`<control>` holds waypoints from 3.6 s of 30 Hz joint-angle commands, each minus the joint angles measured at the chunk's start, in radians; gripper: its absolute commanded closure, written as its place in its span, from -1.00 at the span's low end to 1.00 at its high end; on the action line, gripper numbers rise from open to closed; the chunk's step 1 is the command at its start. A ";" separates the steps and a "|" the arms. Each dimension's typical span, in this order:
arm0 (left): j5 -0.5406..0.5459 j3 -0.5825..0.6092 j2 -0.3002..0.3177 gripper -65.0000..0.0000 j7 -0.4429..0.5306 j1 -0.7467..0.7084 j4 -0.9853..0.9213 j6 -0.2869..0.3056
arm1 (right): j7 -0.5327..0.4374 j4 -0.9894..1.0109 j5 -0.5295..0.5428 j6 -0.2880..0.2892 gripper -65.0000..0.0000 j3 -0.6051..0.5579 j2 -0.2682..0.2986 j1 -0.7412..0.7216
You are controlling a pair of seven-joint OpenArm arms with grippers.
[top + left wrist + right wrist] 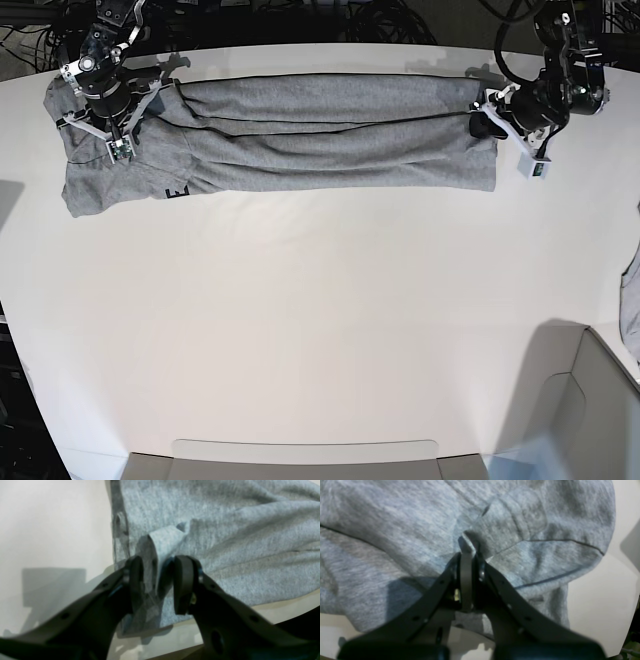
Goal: Fold the T-shirt properly
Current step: 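Lower the hem onto the folded shirt and press it flat, then open both grippers and lift them away from the folded strip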
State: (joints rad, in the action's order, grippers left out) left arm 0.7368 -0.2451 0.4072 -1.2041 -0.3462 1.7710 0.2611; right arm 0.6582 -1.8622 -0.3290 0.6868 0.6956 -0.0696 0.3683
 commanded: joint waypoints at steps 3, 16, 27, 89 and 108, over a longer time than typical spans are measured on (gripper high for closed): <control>0.017 -0.010 0.012 0.29 0.011 0.009 0.039 0.007 | -0.013 -0.015 0.006 0.011 1.00 0.003 0.009 -0.004; 0.016 -0.147 -0.052 0.10 0.002 0.048 -0.073 0.123 | -0.015 0.039 0.006 0.011 1.00 0.003 0.015 -0.005; 0.014 -0.148 -0.057 0.09 0.002 0.083 -0.250 0.437 | -0.015 0.042 0.006 0.011 1.00 0.000 0.017 -0.012; 0.016 -0.326 -0.098 1.00 -0.192 0.267 0.010 0.283 | -0.010 -0.103 0.132 0.011 0.27 0.244 -0.082 -0.200; 0.014 0.022 -0.305 1.00 -0.192 0.235 0.181 -0.056 | -0.015 -0.101 0.129 0.011 0.27 0.244 -0.080 -0.202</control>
State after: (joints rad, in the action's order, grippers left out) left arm 0.7334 -0.2234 0.0952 -1.4094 -0.1223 1.9388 0.1997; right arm 0.6693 -1.9476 -0.2123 0.6872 0.9394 -0.1562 0.1745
